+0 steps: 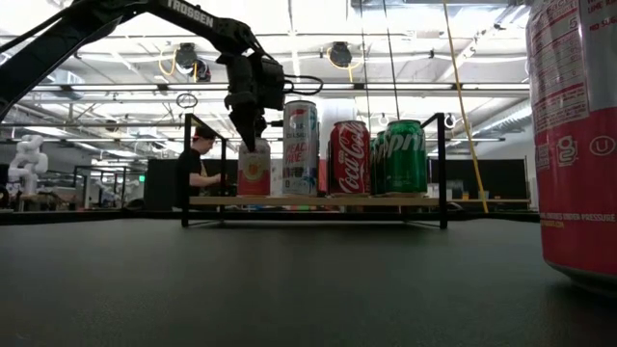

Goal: Place canned beverage on shelf
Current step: Put the middle pink soda can on the shelf, then put the right pink soda can on the shelf

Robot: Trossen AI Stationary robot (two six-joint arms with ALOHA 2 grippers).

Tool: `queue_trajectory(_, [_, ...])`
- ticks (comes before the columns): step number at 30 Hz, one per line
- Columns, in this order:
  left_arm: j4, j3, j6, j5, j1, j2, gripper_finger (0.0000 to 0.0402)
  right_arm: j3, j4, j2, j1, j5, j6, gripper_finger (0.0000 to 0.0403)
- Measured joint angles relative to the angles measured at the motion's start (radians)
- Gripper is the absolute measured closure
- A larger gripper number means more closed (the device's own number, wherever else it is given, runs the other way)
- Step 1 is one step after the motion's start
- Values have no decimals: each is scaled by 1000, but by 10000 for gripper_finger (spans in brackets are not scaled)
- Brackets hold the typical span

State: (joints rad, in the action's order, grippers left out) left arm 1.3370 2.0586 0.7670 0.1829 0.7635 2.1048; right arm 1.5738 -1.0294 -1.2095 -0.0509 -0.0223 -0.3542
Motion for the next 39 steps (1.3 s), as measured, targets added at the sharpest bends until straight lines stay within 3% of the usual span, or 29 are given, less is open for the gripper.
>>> queue_trajectory(4, [-8,0,-1,-2,0,0,94,0,0,0,0,0,0,62])
queue_trajectory(13, [-28,-3,-1,-60,-1,5,6,0,0,0,0,0,0,62])
queue_trajectory(22, [-15,-2,-49,-97,-26,-4,7,0,0,0,22,0,16,62])
queue_trajectory(28, [10,14,-100,-186,-54,-8,7,0,0,0,43,-4,28,62])
queue_trajectory(39, [80,184,-253,-215,-74,-11,7,0,-3,1,45,-7,49,62])
